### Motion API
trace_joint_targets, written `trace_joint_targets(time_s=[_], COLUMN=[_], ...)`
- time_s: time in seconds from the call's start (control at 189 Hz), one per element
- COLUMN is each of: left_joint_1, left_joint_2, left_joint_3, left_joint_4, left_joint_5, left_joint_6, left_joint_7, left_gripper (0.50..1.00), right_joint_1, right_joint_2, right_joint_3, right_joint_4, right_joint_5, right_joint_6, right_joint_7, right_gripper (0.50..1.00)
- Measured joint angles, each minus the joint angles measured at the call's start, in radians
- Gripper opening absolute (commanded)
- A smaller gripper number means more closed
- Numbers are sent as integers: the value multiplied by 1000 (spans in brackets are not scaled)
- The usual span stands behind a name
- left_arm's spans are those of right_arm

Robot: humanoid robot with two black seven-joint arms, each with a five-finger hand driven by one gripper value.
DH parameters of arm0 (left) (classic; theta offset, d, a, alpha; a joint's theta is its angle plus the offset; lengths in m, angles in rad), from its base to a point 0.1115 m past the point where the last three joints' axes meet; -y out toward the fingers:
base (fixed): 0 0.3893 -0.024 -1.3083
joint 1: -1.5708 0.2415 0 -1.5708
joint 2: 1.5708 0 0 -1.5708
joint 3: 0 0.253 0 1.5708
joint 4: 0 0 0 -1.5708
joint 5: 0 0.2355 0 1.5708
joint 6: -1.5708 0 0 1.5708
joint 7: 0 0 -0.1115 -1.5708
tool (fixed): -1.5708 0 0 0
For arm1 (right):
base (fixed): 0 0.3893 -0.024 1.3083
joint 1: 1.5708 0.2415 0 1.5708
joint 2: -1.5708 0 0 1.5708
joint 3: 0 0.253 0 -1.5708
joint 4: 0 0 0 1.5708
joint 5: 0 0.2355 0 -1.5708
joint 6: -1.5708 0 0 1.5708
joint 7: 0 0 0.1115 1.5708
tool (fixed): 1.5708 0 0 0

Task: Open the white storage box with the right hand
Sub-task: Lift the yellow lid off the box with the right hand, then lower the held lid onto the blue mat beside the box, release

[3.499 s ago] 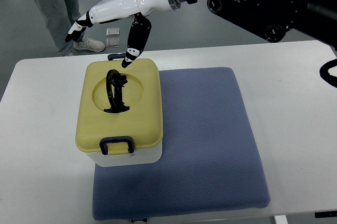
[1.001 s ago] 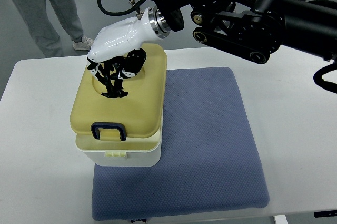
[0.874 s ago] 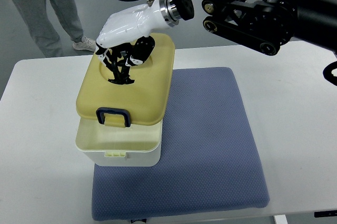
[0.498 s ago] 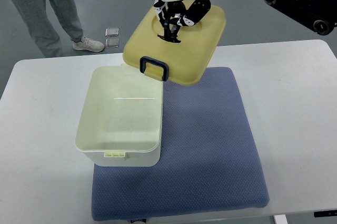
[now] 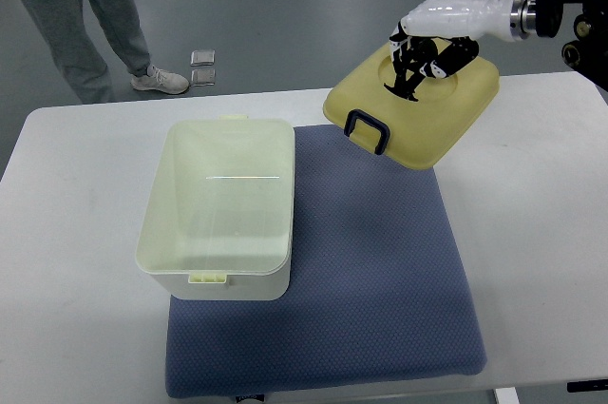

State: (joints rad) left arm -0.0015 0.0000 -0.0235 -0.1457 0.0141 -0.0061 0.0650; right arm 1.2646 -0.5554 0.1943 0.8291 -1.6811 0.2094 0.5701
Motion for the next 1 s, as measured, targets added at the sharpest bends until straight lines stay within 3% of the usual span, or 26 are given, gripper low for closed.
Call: trace_joint_targets(time_s=[0.27,1.001], left_joint_1=[0,0], left_joint_2=[0,0], left_joint_3=[0,0], left_joint_4=[0,0], left_joint_5=[0,0], left_joint_6=[0,0], left_joint_7=[0,0], left_gripper=[1000,1000], right_joint_1=[-104,-168], right_joint_2=[30,143], right_joint_3=[-7,-50], right_joint_4=[1,58], right_joint_5=[-8,-16], right_joint_6=[-42,-77], right_joint_7=[13,41], right_gripper=[500,500])
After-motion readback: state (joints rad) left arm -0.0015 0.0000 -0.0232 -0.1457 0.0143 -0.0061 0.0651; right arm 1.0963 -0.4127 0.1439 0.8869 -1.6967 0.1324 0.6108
